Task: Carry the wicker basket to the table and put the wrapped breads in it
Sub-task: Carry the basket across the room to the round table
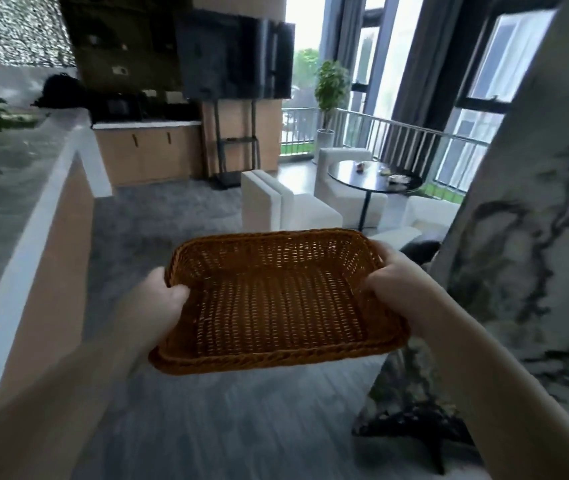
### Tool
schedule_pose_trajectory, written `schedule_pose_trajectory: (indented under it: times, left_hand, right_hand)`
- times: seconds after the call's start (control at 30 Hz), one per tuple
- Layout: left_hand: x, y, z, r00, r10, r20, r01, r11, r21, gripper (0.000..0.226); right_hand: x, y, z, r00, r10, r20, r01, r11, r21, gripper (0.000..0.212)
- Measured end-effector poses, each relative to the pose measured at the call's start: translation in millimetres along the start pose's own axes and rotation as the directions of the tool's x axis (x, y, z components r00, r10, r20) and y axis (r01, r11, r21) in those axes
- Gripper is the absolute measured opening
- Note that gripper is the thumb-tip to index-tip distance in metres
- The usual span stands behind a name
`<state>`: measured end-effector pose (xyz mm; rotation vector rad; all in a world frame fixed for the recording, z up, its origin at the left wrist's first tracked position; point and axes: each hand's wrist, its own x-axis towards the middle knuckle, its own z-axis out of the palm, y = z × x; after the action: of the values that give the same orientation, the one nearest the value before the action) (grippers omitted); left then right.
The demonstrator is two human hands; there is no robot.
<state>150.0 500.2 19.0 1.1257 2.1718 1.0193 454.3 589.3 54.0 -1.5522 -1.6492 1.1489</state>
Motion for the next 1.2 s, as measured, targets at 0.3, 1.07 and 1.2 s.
schedule_pose_trajectory:
  times: [0.3, 1.07, 1.2]
  left_hand:
    - [129, 101, 85, 0.979, 0.095, 0.18, -0.089, 0.995, -0.037, 0.012]
    - [598, 285, 244, 0.847, 0.331, 0.417, -0.36, 0.933, -0.01, 0.034]
    - [666, 322, 296, 0.857, 0.331, 0.396, -0.364, 0.931, 0.008, 0.036]
  right_hand:
    - [117, 21, -65, 0.972, 0.041, -0.232, -0.045, 0.999, -0.014, 0.069]
    - [548, -37, -92, 0.81, 0.137, -0.57, -0.211, 0.975, -0.066, 0.067]
    - [633, -37, -120, 0.806, 0.144, -0.574, -0.241, 0.966, -0.096, 0.061]
